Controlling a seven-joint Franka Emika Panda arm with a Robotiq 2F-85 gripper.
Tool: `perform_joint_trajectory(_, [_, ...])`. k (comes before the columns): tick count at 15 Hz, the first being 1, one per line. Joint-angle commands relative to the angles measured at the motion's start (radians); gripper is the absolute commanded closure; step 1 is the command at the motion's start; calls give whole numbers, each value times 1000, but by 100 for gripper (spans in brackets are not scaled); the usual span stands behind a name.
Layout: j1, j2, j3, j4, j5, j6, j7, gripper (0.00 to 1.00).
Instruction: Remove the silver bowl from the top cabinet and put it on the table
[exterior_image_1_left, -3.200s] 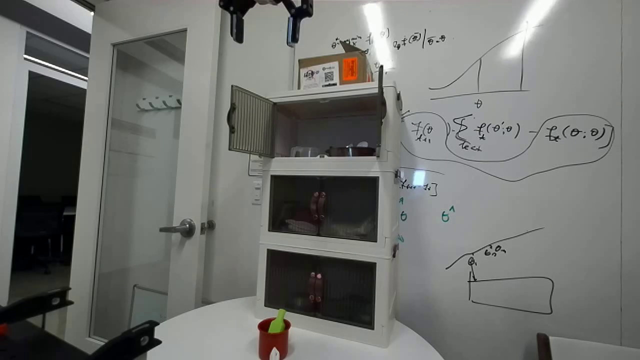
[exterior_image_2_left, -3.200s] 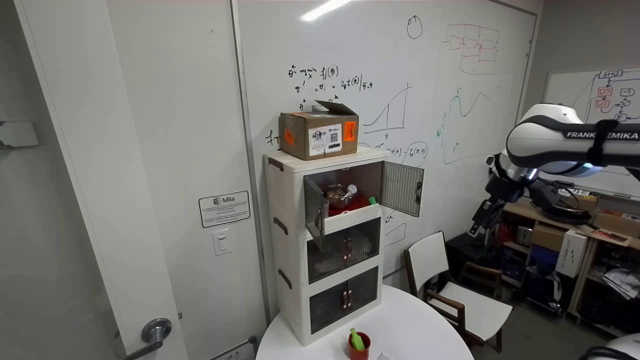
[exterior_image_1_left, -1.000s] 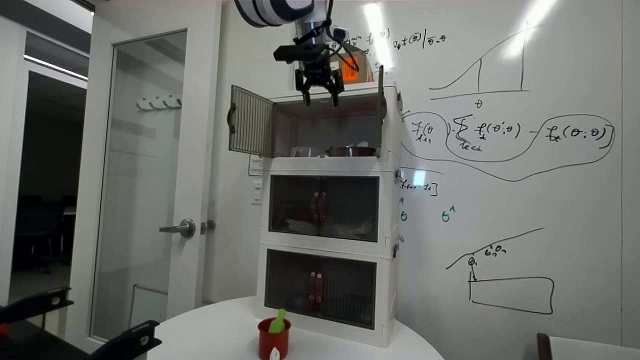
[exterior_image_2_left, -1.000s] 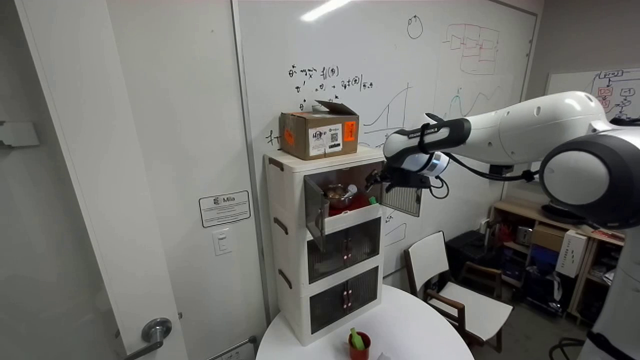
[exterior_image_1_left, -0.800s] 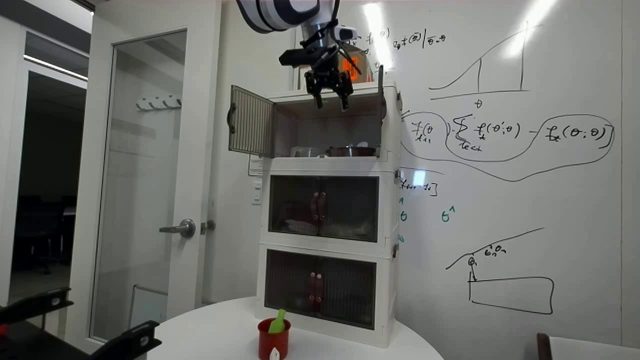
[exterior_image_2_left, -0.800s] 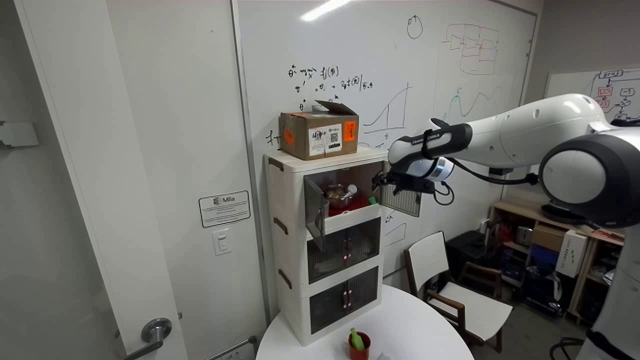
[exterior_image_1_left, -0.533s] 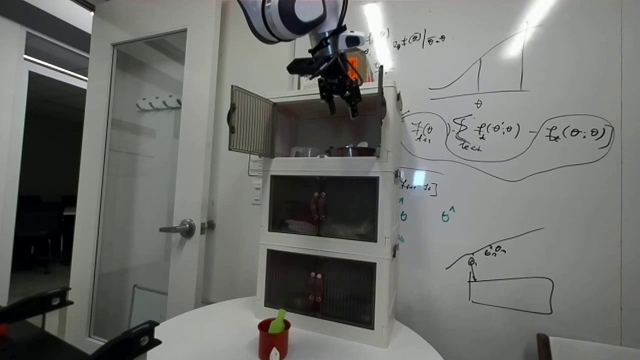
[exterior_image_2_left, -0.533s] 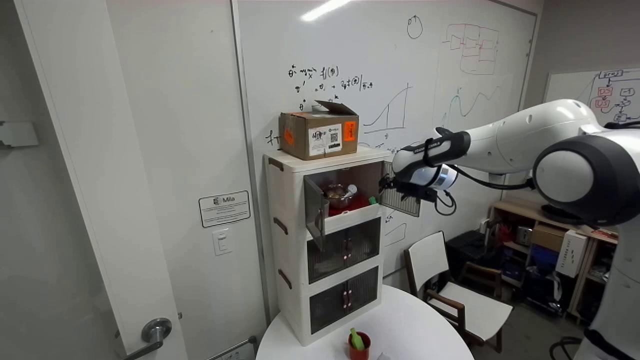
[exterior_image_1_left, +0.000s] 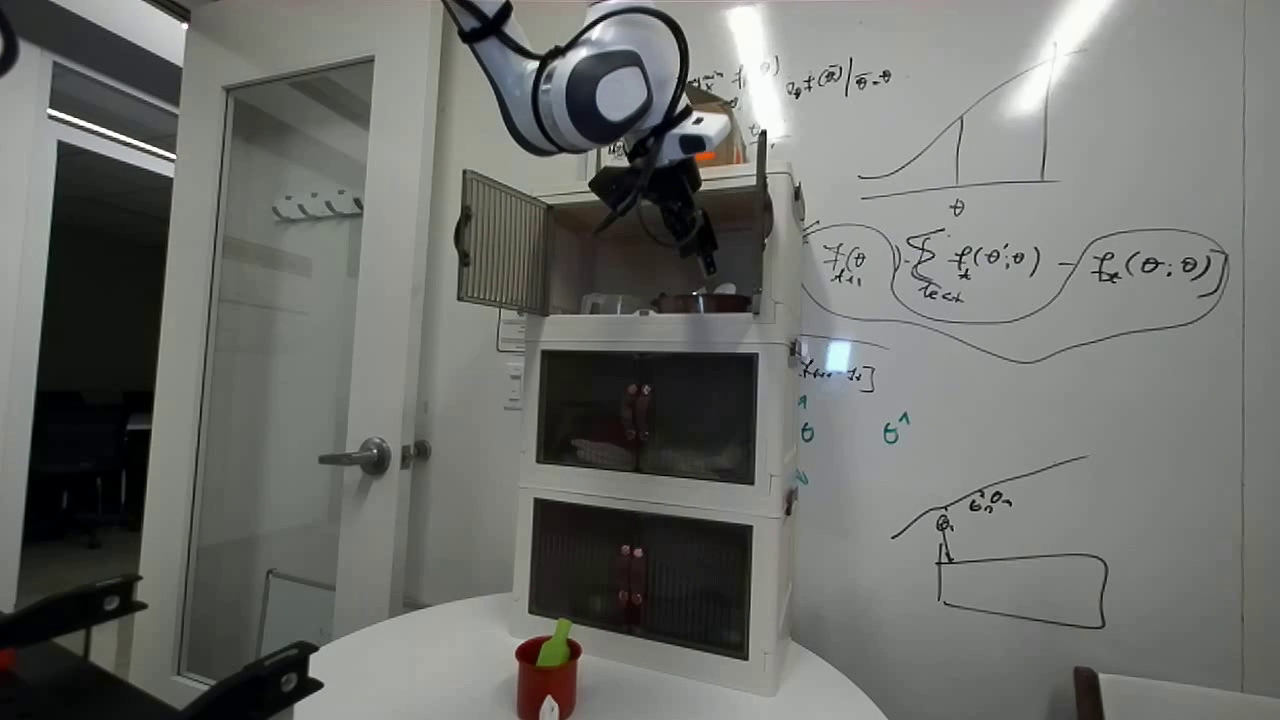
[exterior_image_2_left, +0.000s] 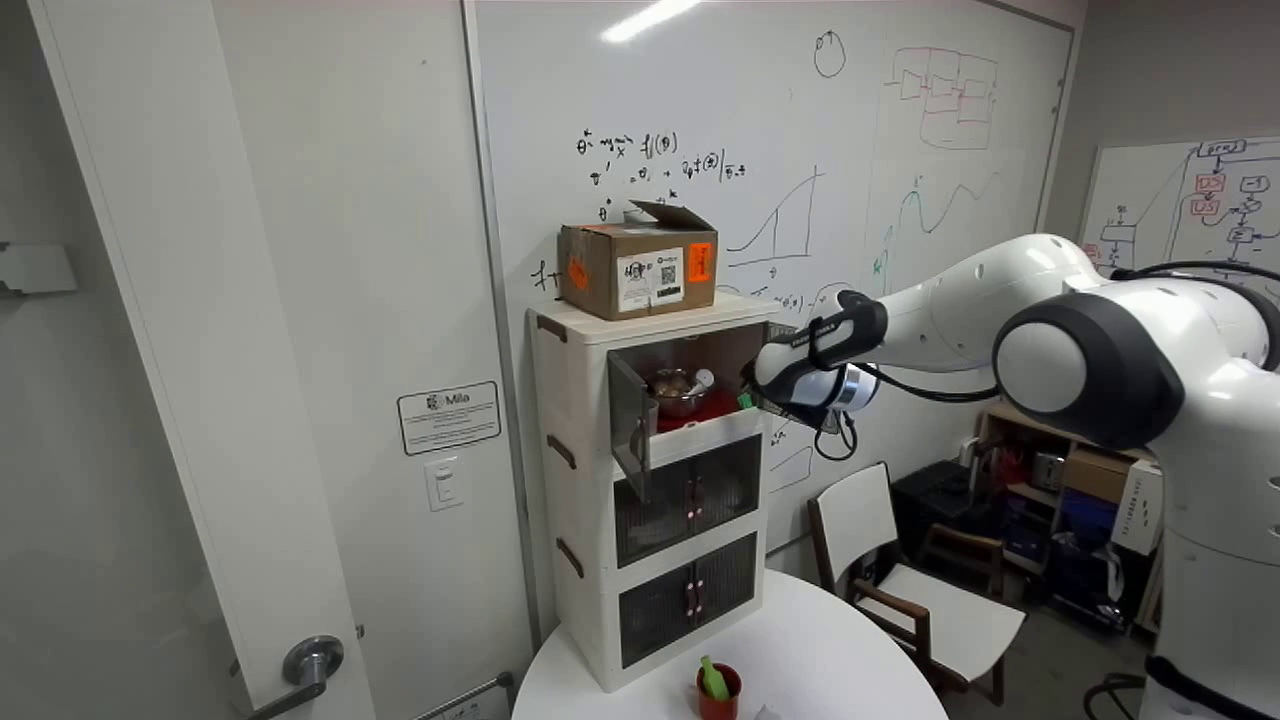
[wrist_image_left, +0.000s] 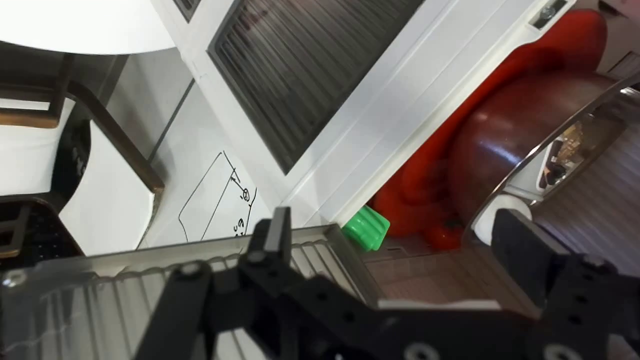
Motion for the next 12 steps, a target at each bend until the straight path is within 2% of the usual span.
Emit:
perform_joint_trajectory(1, [53, 111, -27, 121, -41, 72, 119, 0])
perform_joint_trajectory(6, [103, 201, -69, 246, -65, 97, 180, 0])
perform_joint_trajectory(12, [108, 303, -73, 402, -43, 49, 205, 0])
